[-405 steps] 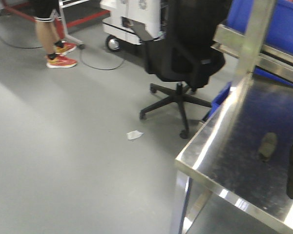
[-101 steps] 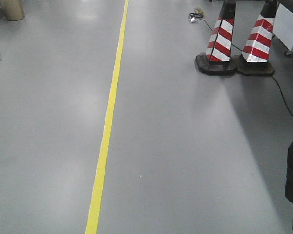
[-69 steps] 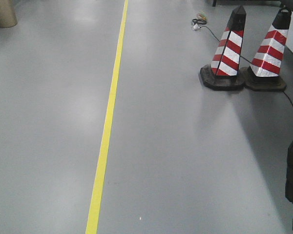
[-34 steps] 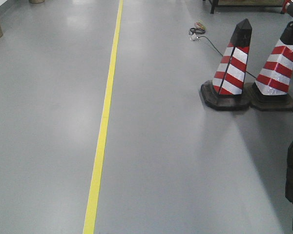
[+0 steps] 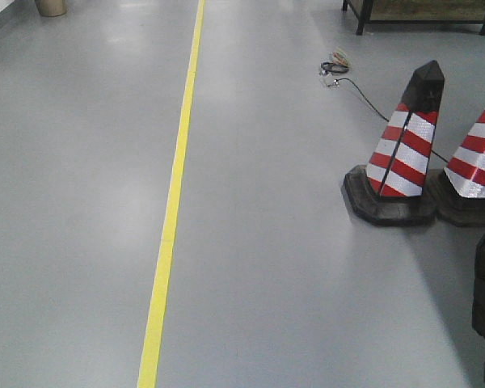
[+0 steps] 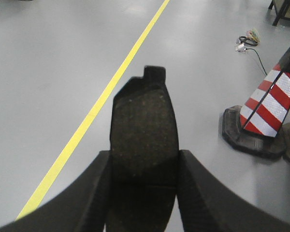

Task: Move and align brake pads A on conveyor
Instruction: 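Drive along the yellow floor line past the striped cones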

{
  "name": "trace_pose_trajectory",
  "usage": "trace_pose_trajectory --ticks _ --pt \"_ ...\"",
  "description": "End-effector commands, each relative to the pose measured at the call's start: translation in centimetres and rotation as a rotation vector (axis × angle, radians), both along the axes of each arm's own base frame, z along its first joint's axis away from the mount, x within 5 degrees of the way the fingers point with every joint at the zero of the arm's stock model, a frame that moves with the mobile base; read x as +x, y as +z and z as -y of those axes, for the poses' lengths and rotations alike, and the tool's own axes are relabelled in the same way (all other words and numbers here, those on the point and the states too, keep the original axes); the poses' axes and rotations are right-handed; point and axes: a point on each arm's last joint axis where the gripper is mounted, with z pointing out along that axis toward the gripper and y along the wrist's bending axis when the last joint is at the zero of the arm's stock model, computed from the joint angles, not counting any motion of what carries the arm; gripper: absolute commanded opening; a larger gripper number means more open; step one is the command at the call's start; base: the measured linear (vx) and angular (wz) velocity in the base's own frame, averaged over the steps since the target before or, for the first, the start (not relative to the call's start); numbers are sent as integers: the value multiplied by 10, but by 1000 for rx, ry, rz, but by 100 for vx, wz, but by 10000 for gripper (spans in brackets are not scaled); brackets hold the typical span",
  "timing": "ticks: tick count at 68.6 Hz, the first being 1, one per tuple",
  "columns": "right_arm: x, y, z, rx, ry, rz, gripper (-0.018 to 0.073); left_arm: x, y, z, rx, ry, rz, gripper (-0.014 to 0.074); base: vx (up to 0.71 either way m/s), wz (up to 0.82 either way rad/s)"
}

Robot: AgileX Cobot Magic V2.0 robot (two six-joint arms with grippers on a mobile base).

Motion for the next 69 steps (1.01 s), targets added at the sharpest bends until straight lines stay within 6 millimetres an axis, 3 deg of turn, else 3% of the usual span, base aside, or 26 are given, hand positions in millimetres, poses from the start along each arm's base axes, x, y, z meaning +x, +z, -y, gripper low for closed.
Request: trace_pose_trajectory --ticks 1,69 --pt "3 18 2 20 -25 108 -3 5 16 1 -19 4 106 60 59 -1" --pt "3 18 2 20 -25 107 -3 5 16 1 -20 4 106 60 55 -5"
